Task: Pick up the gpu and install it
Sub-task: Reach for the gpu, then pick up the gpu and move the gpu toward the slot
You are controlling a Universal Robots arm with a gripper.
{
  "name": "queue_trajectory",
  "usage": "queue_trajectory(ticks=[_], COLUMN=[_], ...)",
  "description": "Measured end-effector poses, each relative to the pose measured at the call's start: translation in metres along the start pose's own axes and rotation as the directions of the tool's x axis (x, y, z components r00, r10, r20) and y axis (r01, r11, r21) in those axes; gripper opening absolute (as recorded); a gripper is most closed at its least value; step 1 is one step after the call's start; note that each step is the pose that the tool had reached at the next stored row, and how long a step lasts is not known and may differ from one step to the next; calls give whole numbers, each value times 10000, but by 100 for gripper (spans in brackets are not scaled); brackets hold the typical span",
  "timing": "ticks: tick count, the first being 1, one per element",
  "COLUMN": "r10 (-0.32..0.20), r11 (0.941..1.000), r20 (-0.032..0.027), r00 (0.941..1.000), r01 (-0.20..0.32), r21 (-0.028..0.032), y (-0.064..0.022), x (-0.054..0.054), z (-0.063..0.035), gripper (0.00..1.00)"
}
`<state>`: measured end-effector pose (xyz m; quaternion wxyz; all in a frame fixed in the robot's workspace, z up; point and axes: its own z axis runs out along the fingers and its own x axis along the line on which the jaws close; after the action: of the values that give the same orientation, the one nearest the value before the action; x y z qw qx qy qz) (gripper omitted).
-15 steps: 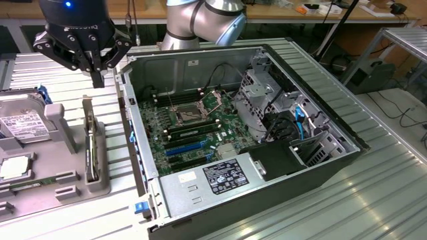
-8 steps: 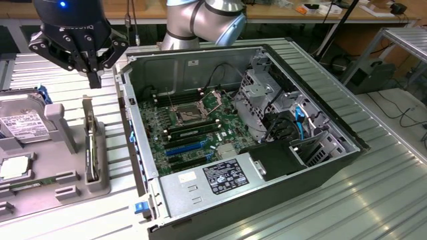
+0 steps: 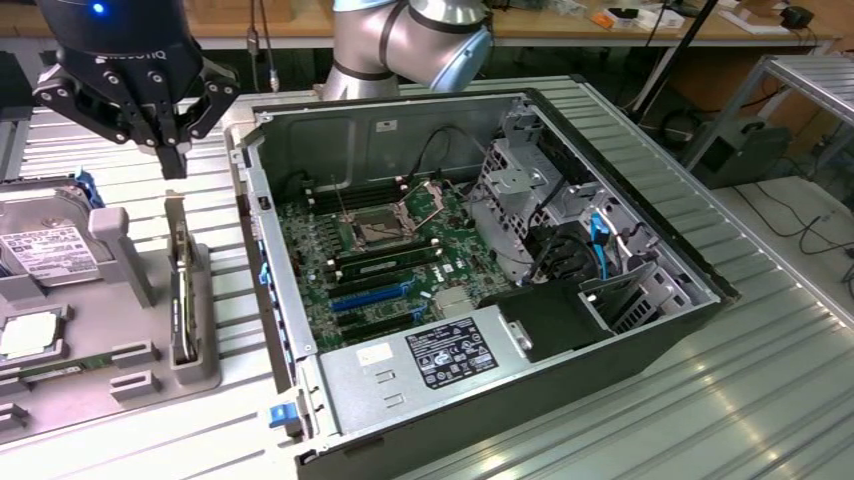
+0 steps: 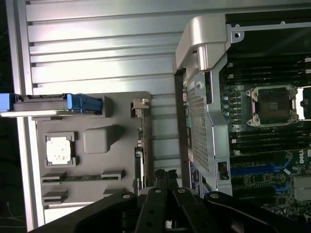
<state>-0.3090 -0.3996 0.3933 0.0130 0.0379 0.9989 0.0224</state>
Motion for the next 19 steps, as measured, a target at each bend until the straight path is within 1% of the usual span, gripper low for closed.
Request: queue_trajectory(ticks=[7, 10, 19], r10=[0, 0, 0], r11=[10000, 10000, 10000], r20=[0, 0, 0], r00=[10000, 10000, 10000], r01=[0, 0, 0], r21=[-3, -3, -3], y=[-8, -13, -13], x=[74, 142, 144], z=[-2, -4, -4], gripper=[10, 10, 10])
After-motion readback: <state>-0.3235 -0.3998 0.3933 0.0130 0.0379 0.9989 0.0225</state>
